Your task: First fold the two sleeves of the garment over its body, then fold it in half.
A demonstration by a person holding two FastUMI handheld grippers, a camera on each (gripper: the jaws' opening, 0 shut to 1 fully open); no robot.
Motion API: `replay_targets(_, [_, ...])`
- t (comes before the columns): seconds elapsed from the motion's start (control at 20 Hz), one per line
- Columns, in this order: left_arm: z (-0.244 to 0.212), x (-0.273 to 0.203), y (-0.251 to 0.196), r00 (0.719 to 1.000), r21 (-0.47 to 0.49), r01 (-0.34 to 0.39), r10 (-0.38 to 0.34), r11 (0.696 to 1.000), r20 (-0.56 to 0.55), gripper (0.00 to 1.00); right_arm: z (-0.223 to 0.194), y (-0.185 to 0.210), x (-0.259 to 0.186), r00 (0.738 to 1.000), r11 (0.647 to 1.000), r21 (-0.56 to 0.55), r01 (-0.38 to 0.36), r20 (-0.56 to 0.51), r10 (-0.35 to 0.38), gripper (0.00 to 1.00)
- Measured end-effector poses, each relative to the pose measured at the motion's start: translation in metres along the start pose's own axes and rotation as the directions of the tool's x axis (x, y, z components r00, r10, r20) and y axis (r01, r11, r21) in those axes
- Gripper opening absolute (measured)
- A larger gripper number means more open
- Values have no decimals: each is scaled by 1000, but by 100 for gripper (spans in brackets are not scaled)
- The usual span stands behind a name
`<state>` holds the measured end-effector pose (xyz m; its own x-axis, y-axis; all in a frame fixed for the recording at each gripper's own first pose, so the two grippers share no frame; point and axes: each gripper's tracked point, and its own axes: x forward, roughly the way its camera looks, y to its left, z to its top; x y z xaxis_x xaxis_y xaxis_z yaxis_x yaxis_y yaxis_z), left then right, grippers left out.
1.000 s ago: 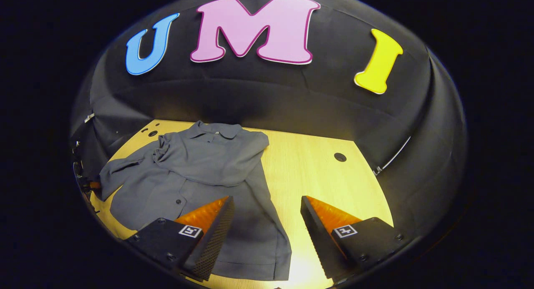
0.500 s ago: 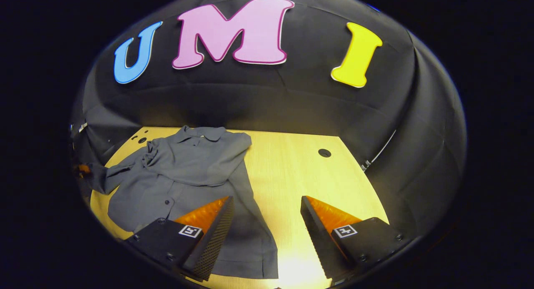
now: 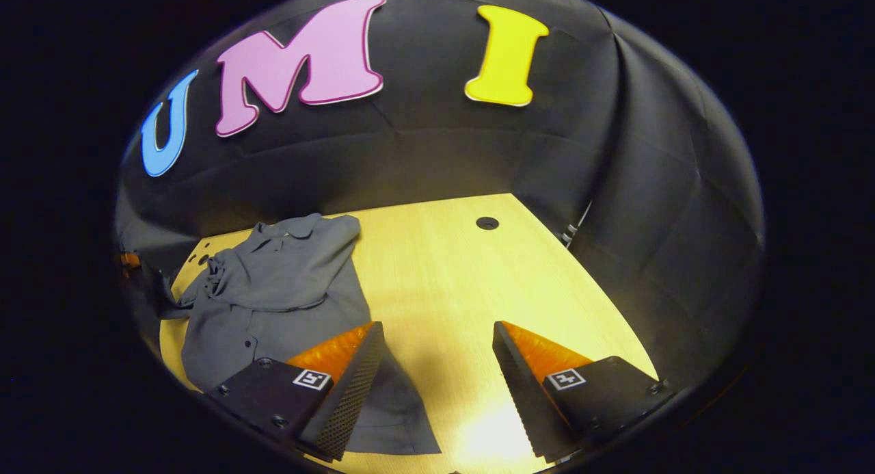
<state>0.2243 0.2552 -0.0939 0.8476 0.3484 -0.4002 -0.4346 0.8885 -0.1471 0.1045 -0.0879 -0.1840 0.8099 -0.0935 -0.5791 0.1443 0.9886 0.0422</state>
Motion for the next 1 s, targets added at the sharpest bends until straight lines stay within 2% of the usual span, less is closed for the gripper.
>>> replay_targets(0.2, [4,10,-99,993,89,120,-122,989,9,5,-8,-11,5,1000,998,52,26,-19,-25,98])
replay_targets(0.45, [-21,16,-220,962,154,272,-270,950,-32,5,-21,-40,1,998,996,74,57,-46,-54,98])
replay_targets(0.55, [-36,16,-264,944,147,331,-326,932,-58,2,-20,-49,3,996,991,103,82,-52,-77,98])
replay_targets(0.6, [-43,16,-283,934,152,358,-351,921,-72,5,-18,-51,5,995,988,125,90,-51,-84,98])
replay_targets(0.75, [-69,14,-336,897,178,442,-426,879,-119,5,-13,-61,8,994,981,163,108,-43,-102,98])
replay_targets(1.0, [-114,10,-397,846,195,529,-494,826,-200,5,-7,-77,11,991,978,166,130,-38,-125,99])
